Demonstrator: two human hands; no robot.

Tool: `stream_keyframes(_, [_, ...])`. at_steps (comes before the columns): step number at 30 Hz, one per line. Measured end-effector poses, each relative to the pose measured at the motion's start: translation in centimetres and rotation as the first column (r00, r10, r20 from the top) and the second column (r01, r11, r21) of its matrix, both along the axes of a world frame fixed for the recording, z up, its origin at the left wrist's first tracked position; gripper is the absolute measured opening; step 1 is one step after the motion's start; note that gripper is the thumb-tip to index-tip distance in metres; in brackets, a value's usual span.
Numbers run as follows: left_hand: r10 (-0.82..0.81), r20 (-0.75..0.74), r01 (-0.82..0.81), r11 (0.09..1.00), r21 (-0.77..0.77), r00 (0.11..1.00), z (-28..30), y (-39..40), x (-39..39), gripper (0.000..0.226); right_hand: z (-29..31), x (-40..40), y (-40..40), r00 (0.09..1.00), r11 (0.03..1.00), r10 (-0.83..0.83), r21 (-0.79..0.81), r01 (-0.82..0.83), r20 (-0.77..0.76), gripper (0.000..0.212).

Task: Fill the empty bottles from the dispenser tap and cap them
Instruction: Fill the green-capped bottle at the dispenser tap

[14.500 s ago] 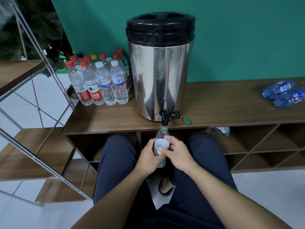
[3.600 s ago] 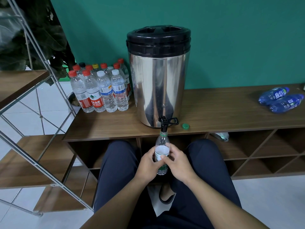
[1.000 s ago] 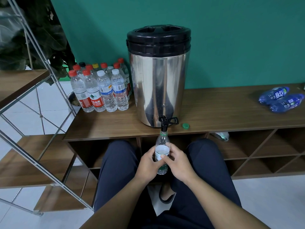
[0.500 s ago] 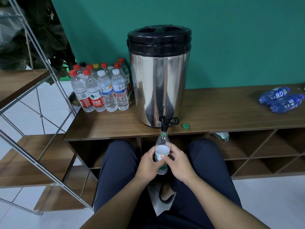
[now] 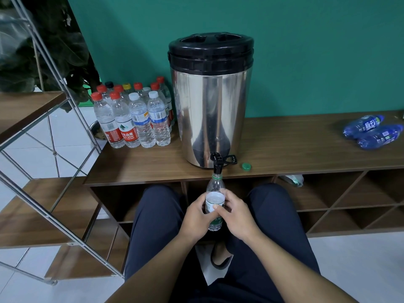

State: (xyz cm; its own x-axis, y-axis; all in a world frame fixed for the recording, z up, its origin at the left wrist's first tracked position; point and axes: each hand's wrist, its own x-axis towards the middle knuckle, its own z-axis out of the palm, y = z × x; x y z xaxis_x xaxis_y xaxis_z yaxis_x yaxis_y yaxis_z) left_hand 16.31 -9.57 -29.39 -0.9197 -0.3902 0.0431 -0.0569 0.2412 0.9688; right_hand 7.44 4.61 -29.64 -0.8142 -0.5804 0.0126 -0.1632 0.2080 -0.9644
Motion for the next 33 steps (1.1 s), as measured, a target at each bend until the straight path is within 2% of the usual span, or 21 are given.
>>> stream_keyframes(33, [-0.001, 0.000, 0.001, 1.000, 0.003, 1.000, -0.01, -0.02, -0.02, 0.044, -0.17, -0.10, 0.01, 1.000, 1.000, 0.016, -0.024, -0.016, 0.004, 0.050])
